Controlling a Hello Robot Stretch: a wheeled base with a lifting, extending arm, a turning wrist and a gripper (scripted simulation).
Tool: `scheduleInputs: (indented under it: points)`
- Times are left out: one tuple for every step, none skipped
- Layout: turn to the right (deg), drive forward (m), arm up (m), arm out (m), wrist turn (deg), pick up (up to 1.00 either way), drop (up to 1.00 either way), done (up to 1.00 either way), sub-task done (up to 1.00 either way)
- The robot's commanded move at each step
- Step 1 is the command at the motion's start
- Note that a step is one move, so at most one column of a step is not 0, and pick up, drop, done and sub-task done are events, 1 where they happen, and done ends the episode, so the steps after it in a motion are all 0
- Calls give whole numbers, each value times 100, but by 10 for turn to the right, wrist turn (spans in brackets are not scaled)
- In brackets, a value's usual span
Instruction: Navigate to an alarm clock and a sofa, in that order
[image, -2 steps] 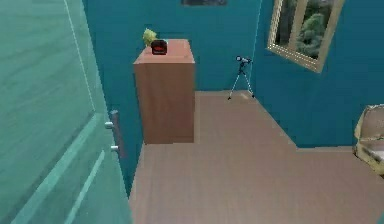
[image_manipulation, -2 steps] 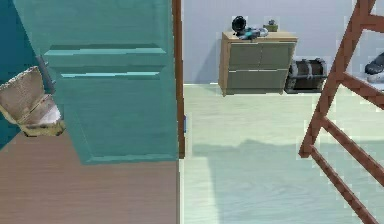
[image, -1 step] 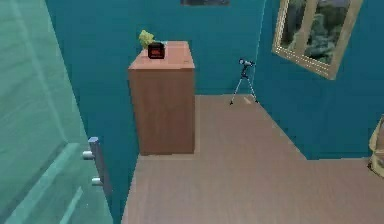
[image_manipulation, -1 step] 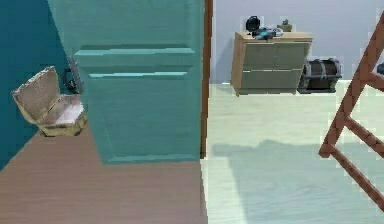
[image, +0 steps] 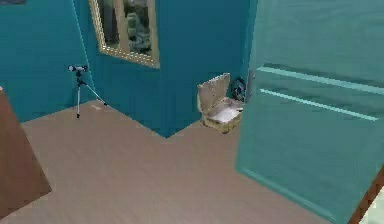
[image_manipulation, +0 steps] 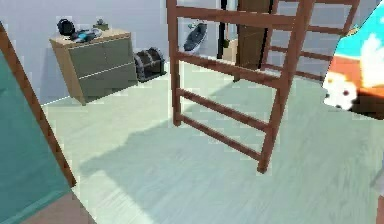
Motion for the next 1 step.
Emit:
scheduleInputs:
  points:
    - [450,0,0,0,0,0,0,0,0]
